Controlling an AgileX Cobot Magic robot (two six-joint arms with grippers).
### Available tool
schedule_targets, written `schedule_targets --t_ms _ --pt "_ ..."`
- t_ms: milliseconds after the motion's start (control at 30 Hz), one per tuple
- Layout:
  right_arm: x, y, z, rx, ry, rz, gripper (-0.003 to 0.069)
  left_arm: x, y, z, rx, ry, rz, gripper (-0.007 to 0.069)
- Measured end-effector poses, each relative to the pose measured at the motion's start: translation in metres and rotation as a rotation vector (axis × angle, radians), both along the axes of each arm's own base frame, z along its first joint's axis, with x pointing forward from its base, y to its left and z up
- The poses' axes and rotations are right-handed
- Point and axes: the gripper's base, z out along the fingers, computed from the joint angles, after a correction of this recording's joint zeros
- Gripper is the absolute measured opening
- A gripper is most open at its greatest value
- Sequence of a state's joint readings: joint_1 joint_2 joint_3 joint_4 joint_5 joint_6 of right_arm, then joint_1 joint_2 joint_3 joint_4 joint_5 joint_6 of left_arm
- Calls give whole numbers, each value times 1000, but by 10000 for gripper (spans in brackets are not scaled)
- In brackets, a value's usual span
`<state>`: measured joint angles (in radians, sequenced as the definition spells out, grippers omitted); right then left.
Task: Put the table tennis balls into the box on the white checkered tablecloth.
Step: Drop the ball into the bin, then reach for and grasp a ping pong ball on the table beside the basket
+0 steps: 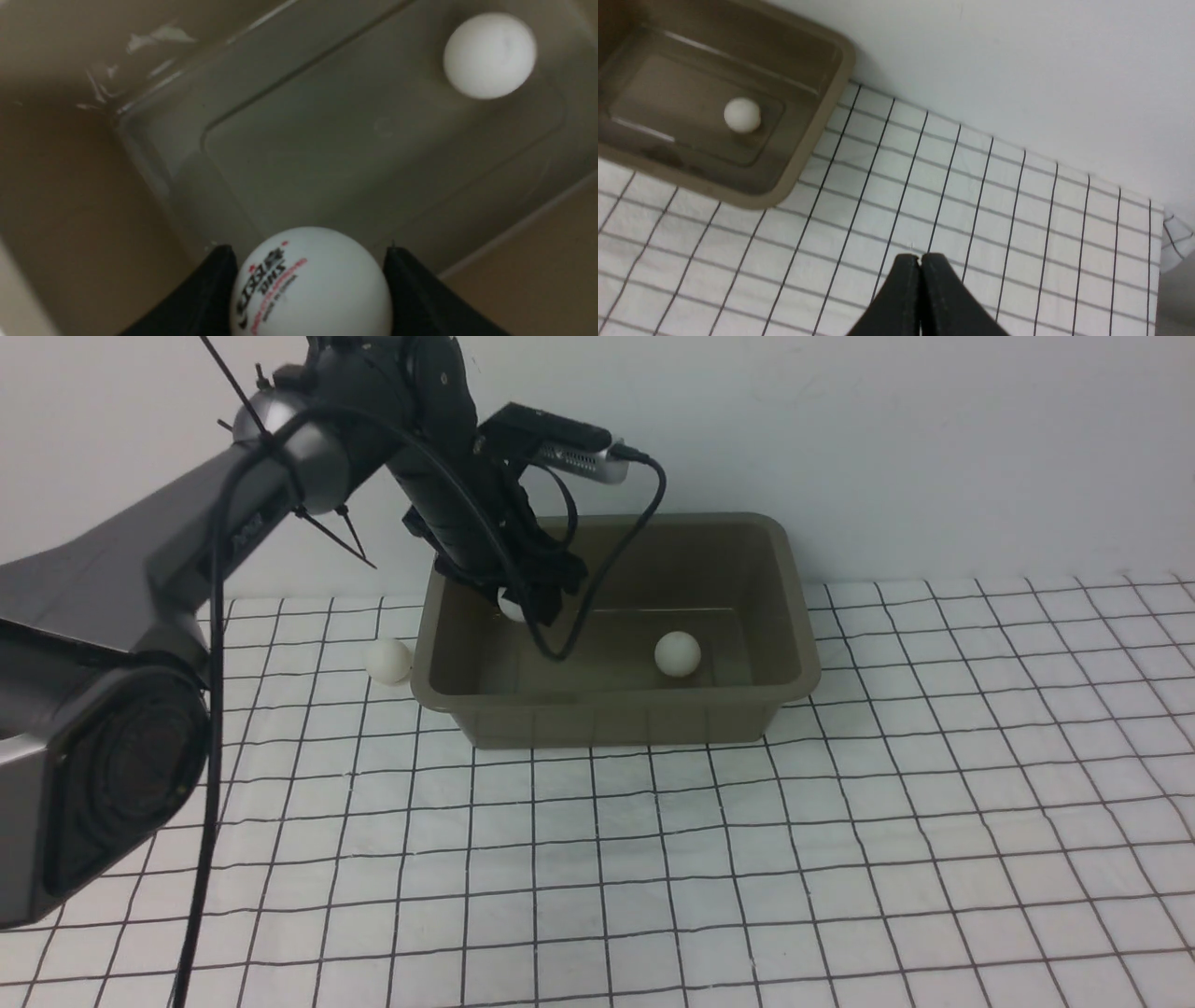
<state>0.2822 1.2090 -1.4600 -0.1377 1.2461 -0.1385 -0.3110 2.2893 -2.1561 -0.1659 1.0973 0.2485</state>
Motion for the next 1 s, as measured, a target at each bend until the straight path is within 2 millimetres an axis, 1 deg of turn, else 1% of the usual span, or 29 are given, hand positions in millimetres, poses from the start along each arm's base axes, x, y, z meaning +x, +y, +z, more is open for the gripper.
schedule_targets --t_ms 67,100,133,167,200,233,300,333,367,433,500,533,567,600,667,733,767,800,833,867,933,967,1000 --pt "-6 -2 -7 -3 16 -2 -18 2 -1 -10 9 17 -8 356" --pt "-6 -2 -7 -4 17 -2 -18 2 -1 -11 9 18 -8 359" --pt "-13 -4 -10 -3 19 -3 -18 3 -1 -17 14 28 -10 385" --pt "-15 -4 -10 -2 18 -3 -18 4 -1 -18 15 31 -10 408" --pt "-17 -5 -9 -1 14 -3 -18 4 -1 -19 15 34 -10 448" --pt "-18 -5 -9 0 12 -4 -18 4 -1 -19 15 33 -10 455" --pt "-21 -6 -7 4 1 -4 -18 4 -1 -19 14 30 -10 514" --pt "-22 -6 -6 5 -1 -5 -18 5 -1 -16 17 20 -10 555" --pt "-22 -6 -6 5 -1 -5 -18 6 -1 -11 21 3 -11 571" --pt "-22 -6 -6 6 -4 -5 -18 6 1 4 31 -40 -11 587" --pt "-22 -6 -7 6 -3 -5 -18 5 5 20 44 -81 -9 587" --pt "-22 -6 -7 2 -2 -2 -18 2 10 37 57 -125 -3 584" --pt "-21 -6 -7 -2 -2 2 -18 0 16 50 61 -154 6 581" --pt "-21 -6 -7 -6 -3 6 -18 -2 25 64 64 -179 23 573" --pt "-21 -6 -7 -8 -3 8 -18 -3 45 78 66 -191 68 561" --pt "-21 -6 -8 -8 -3 8 -18 -2 66 83 58 -181 120 554" --pt "-21 -6 -8 -8 -3 8 -18 0 82 82 47 -160 161 552" --pt "-21 -6 -8 -8 -3 8 -18 1 92 78 39 -135 184 552" --pt "-21 -6 -8 -8 -3 8 -18 2 94 78 35 -131 191 552" --pt "-21 -6 -8 -8 -4 8 -18 6 118 67 6 -77 244 552" --pt "-21 -6 -8 -7 -4 9 -18 10 129 57 -26 -41 274 552" --pt "-21 -6 -8 -8 -4 9 -18 11 130 56 -30 -38 276 552" --pt "-21 -6 -7 -7 -4 9 -18 14 134 48 -46 -17 286 552"
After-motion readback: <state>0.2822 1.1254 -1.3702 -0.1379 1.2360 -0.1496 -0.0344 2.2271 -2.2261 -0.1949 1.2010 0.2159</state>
